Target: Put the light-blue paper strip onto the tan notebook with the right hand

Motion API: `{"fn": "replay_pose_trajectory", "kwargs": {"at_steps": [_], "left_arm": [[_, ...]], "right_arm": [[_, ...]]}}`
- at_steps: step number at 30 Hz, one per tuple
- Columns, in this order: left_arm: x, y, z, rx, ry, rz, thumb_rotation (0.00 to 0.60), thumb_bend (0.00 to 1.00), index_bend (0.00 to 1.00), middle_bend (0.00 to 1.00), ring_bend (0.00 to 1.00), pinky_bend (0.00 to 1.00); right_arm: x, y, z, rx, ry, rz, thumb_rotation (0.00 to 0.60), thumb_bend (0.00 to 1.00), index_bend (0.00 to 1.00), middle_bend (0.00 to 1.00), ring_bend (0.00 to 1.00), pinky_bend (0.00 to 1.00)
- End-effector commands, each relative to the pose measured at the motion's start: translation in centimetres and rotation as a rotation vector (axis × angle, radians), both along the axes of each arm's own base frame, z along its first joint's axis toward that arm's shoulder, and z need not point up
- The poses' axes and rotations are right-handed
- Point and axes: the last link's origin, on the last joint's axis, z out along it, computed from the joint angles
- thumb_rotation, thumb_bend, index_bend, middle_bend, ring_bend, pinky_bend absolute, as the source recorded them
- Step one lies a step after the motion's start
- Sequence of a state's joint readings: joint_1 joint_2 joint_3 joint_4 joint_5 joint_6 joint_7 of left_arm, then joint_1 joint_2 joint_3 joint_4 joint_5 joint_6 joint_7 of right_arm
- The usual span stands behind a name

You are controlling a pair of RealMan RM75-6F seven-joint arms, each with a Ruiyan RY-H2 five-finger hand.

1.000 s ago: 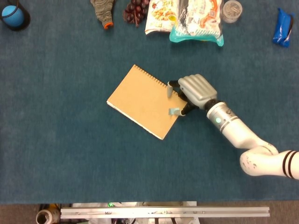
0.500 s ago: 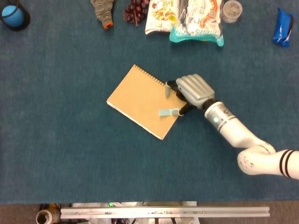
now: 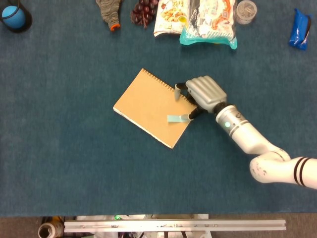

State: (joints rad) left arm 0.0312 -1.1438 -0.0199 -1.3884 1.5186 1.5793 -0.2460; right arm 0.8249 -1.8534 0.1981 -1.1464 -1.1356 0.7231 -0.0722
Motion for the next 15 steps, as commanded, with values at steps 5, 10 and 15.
{"fn": "replay_pose_trajectory", "kwargs": {"at_steps": [5, 10, 15], "left_arm": [[0.1, 0.1, -0.1, -0.003, 0.000, -0.007, 0.600, 0.26, 0.18, 0.28, 0.27, 0.23], [0.2, 0.1, -0.2, -0.005, 0.001, -0.007, 0.600, 0.26, 0.18, 0.28, 0.27, 0.23], [0.1, 0.1, 0.0, -0.002, 0.001, -0.005, 0.600, 0.26, 0.18, 0.28, 0.27, 0.23]], "right_arm": [[-0.5, 0.1, 0.6, -0.008, 0.002, -0.006, 0.600, 0.08, 0.48, 1.00, 1.00, 1.00], [-0.7, 0.1, 0.9, -0.013, 0.007, -0.006, 0.600, 0.08, 0.48, 1.00, 1.00, 1.00], [-1.4, -0.4, 3.7, -0.081, -0.031, -0.020, 0.600, 0.08, 0.48, 1.00, 1.00, 1.00]]}}
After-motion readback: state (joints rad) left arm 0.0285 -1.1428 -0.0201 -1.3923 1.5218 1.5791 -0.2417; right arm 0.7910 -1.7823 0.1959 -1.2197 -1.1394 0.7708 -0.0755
